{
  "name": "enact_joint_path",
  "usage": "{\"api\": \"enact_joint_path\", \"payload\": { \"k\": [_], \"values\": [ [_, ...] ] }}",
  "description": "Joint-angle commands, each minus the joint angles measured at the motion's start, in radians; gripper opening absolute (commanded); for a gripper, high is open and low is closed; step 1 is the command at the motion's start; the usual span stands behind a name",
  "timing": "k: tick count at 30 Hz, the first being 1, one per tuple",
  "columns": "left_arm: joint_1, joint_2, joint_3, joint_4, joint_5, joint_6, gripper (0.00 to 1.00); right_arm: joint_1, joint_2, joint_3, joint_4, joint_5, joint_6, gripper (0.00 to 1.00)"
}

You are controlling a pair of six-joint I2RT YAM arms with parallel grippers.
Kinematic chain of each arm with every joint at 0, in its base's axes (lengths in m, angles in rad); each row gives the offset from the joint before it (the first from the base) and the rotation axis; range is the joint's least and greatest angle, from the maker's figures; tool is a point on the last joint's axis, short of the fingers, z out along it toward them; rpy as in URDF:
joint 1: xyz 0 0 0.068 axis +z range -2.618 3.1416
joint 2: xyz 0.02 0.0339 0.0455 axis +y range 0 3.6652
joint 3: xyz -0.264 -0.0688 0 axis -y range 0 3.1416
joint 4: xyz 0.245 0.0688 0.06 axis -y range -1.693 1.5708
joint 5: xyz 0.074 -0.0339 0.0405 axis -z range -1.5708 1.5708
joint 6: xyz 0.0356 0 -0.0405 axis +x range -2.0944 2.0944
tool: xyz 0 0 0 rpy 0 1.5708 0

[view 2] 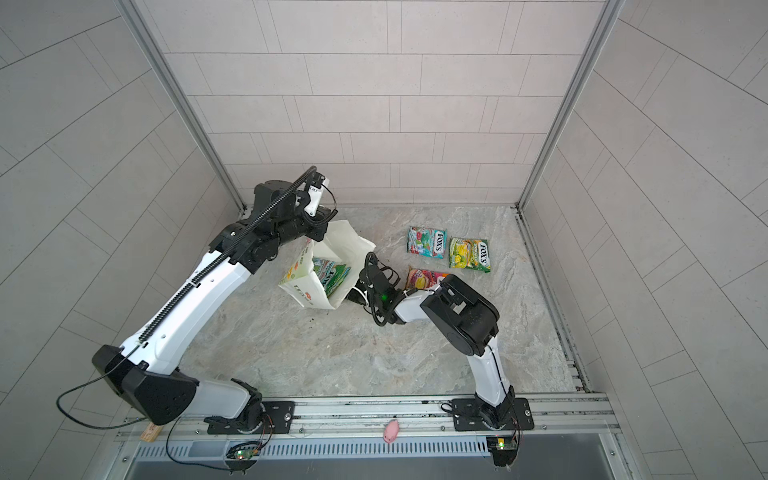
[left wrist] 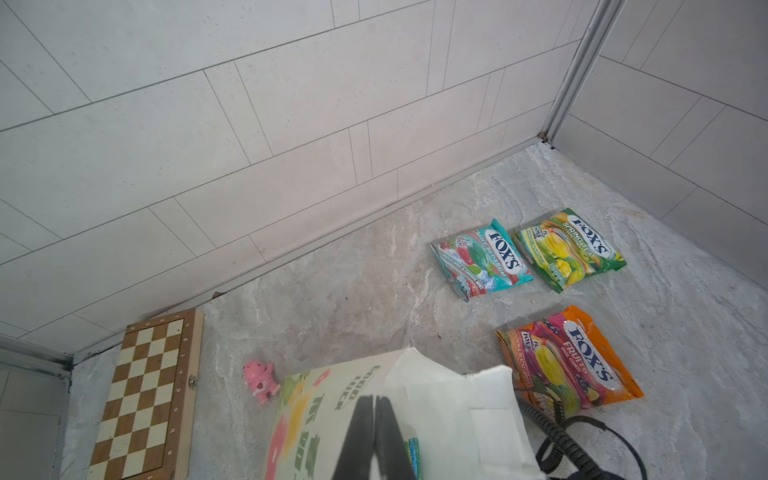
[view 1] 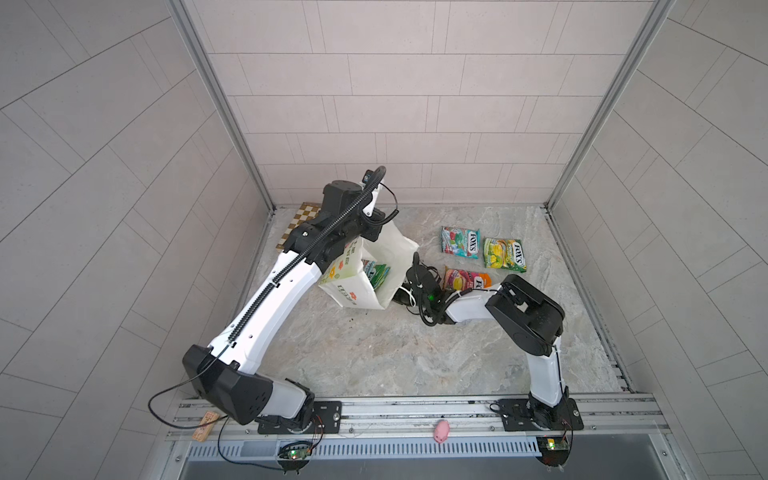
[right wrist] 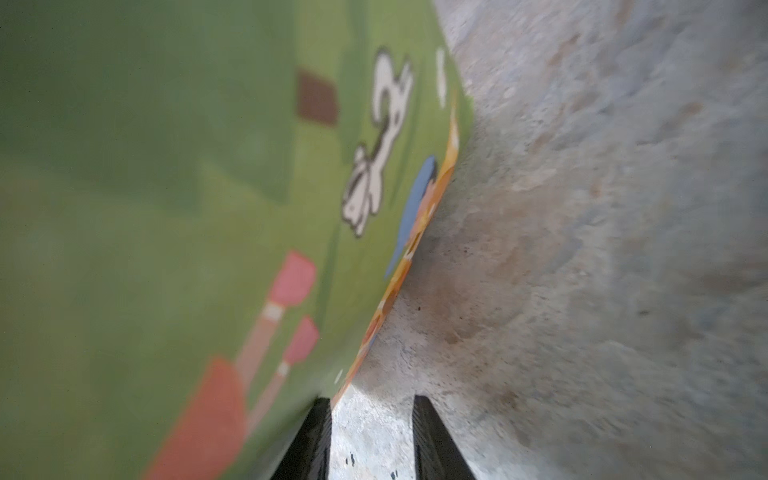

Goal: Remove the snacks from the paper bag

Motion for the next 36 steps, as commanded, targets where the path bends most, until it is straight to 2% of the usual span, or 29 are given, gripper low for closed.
{"api": "enact_joint_path", "payload": {
  "k": [1,6,10,17,23,28,31,36],
  "values": [
    [0.001,-0.020,0.018,0.069,0.071,-0.027,0.00,0.014,0.003,0.015,0.030,0.028,0.011,0.35],
    [0.001,-0.058,-0.042,0.070,0.088,-0.046,0.00,-0.009,-0.102,-0.101,-0.058,0.095,-0.054,0.38],
    [0.000,-0.097,-0.097,0.065,0.098,-0.062,0.00,-0.046,-0.239,-0.192,-0.231,0.143,-0.125,0.40],
    [-0.007,-0.160,-0.197,0.082,0.161,-0.118,0.00,-0.109,-0.521,-0.252,-0.632,0.353,-0.273,0.42],
    [-0.045,-0.215,-0.308,0.203,0.203,-0.174,0.00,-0.138,-0.776,-0.271,-0.762,0.480,-0.387,0.42],
    [-0.072,-0.232,-0.361,0.255,0.237,-0.229,0.00,-0.138,-0.882,-0.189,-0.871,0.356,-0.469,0.42],
    [-0.082,-0.233,-0.373,0.254,0.235,-0.240,0.00,-0.126,-0.878,-0.146,-0.890,0.224,-0.484,0.41],
    [-0.087,-0.223,-0.374,0.252,0.238,-0.263,0.00,-0.056,-0.826,-0.118,-0.830,0.114,-0.478,0.40]
  ]
}}
